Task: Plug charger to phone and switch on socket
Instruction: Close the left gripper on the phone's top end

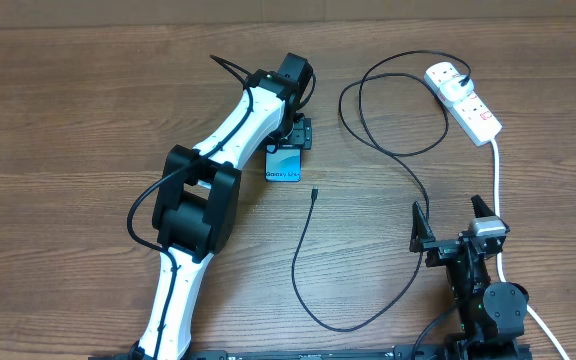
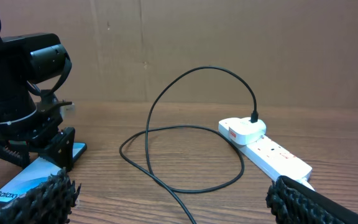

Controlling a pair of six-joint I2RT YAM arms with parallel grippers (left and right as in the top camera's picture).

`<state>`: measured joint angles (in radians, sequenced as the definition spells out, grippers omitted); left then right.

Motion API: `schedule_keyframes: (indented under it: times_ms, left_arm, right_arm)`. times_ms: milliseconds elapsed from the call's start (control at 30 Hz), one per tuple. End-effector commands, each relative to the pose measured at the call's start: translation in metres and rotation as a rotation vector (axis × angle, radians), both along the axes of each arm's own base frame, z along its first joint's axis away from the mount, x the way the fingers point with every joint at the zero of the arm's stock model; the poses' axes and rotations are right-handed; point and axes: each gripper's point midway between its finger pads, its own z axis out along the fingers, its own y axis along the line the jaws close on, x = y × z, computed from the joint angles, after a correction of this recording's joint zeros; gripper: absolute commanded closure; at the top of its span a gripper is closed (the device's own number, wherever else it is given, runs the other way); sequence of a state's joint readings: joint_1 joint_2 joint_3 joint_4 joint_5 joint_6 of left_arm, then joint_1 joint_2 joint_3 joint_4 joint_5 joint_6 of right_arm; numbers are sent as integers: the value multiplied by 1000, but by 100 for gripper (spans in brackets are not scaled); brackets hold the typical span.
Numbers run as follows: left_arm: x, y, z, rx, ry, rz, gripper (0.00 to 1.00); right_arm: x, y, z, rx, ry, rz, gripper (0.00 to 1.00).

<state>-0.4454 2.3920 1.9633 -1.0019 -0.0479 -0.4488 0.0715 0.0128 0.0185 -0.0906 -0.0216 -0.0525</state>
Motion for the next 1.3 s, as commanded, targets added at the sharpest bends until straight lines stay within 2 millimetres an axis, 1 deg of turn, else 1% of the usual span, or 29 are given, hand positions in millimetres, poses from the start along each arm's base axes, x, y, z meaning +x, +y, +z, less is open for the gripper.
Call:
schedule_keyframes:
  times_ms: [0,67,133,167,767,1133,1267]
  left_arm:
    - [-13,3,-31,24,75,-10,15]
    - [-13,3,-31,24,75,-10,16]
    - [-13,3,-31,24,75,-10,23]
    - [-13,3,-31,24,75,-10,24]
    - [-15,4,-31,26,83,-3,21]
    - [-19,5,-31,30,99,-3,22]
    - [-18,5,-28,29,98,-2,22]
  right_arm:
    - [0,-2,-1,-1,-6,-7,0]
    - [0,-2,-1,-1,-6,-8,0]
    - [0,-2,-1,-1,-6,-7,0]
    - [0,-2,-1,-1,-6,-7,0]
    - [0,-2,-1,-1,-6,-7,0]
    - [0,-2,-1,-1,-6,-8,0]
    - [0,-2,-1,-1,-6,-7,0]
